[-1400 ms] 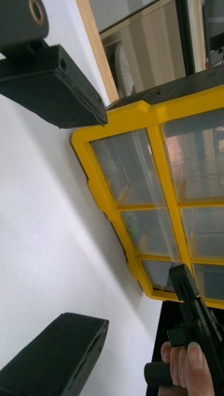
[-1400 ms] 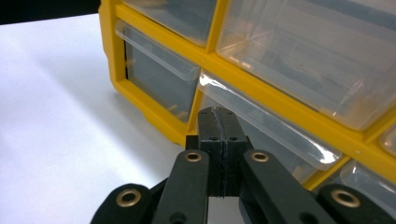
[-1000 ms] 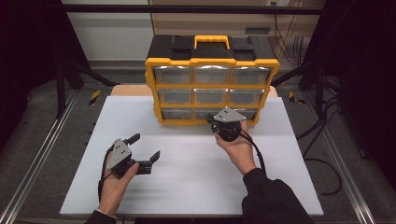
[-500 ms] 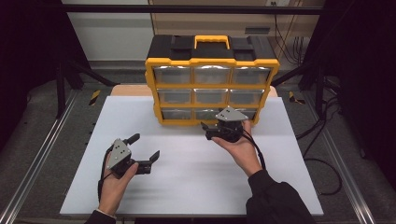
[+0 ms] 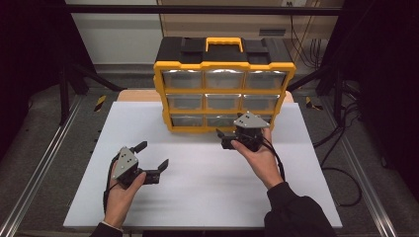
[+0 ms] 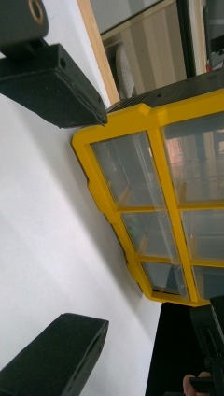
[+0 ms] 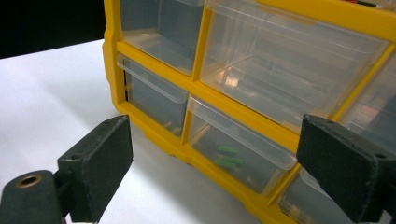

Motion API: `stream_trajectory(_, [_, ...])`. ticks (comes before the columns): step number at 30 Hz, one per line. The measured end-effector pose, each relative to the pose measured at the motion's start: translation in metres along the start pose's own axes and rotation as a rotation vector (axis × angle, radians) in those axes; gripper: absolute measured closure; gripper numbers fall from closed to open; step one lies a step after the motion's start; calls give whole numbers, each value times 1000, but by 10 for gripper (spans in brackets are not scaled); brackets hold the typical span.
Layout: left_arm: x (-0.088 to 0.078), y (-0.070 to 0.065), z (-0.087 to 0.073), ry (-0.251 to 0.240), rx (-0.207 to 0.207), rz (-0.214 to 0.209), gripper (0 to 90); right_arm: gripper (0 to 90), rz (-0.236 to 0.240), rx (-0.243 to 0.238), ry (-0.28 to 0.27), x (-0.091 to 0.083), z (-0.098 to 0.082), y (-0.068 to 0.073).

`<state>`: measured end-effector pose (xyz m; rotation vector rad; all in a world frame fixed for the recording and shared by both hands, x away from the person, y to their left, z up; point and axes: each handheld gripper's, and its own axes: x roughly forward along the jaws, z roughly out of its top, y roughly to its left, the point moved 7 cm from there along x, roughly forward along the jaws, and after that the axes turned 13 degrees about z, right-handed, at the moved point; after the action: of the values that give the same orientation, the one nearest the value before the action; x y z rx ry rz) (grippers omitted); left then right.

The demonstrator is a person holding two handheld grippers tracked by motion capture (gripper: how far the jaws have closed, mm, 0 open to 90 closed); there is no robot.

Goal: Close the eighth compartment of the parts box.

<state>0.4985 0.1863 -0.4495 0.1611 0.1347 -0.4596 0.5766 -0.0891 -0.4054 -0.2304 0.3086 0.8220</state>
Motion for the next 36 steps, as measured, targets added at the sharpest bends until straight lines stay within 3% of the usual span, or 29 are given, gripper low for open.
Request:
stream_trajectory(10, [-1, 1, 0, -1, -1, 3, 25, 65, 13, 27, -16, -12, 0, -3])
stream_trajectory(36, [-1, 4, 1, -7, -17, 7, 18, 63, -9, 57, -53, -43, -2, -8])
